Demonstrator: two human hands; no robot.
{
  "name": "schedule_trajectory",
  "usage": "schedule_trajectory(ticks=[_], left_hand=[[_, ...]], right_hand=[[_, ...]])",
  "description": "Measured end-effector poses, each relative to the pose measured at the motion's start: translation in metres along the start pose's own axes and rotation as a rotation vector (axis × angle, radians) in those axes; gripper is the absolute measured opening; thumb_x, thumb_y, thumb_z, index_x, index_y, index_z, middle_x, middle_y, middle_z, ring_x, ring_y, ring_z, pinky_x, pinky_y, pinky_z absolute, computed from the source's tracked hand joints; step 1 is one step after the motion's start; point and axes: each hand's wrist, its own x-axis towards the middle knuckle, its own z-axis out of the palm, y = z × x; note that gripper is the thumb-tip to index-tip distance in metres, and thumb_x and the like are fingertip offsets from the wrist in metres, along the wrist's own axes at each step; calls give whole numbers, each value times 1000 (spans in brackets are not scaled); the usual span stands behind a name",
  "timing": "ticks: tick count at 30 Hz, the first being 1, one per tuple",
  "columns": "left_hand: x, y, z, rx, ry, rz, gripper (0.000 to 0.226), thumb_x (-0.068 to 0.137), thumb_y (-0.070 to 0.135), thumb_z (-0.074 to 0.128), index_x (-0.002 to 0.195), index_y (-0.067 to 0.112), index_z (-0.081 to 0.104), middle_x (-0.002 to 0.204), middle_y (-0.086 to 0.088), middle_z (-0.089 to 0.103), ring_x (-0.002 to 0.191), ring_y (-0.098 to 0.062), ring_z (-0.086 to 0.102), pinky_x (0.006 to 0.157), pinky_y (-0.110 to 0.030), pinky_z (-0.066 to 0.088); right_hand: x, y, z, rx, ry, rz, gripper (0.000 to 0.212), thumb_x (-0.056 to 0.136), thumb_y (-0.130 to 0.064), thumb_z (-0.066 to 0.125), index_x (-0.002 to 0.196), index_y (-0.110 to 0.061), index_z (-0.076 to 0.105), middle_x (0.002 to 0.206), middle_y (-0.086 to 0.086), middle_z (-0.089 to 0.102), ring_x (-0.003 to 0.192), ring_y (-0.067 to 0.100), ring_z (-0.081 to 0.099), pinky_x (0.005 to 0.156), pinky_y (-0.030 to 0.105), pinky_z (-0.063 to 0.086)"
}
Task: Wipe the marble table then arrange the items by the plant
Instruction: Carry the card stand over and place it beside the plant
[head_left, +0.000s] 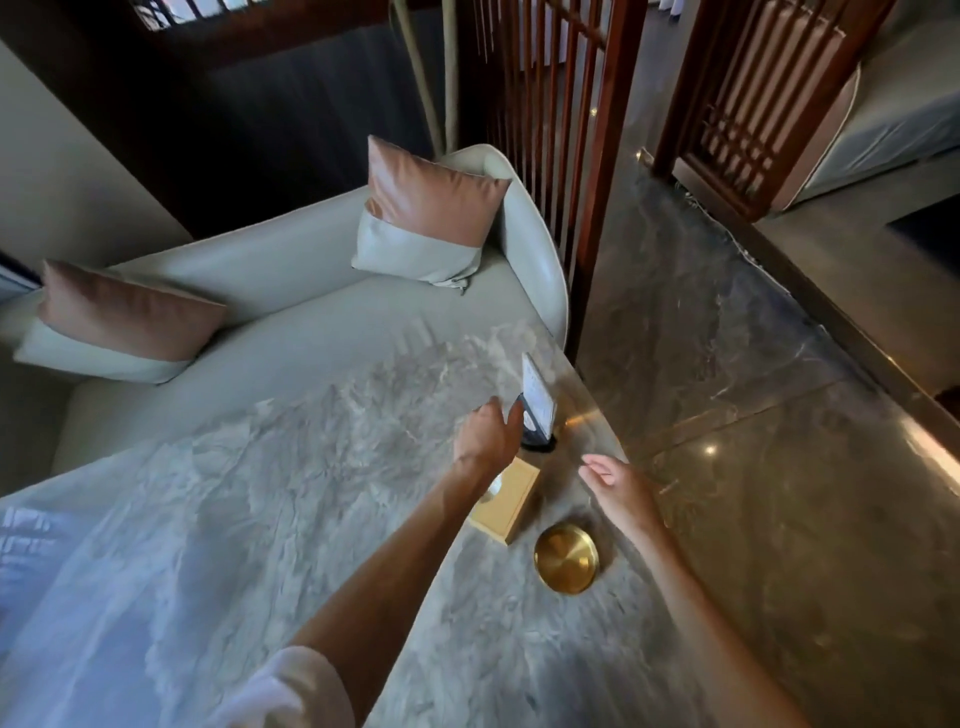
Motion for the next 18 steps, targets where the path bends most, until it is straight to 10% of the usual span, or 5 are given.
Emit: schedule_trajectory(ticks=[9,18], left_hand=[[70,40,35,-222,-214,-189,64,97,45,44,138,-2,33,139,-26,47,127,-39,47,100,-41,38],[87,18,23,-619,-149,-267,13,93,12,45,85,4,52,90,-15,57,87,-30,59,81,-49,54]], right_hand=[[64,-24,39,121,-199,74,55,92,-36,55,145,-28,42,147,-3,48,135,18,47,113,41,38],[54,-37,27,-102,-103,-134,54,98,-29,52,148,-31,34,152,-5,41,139,15,39,105,17,30]])
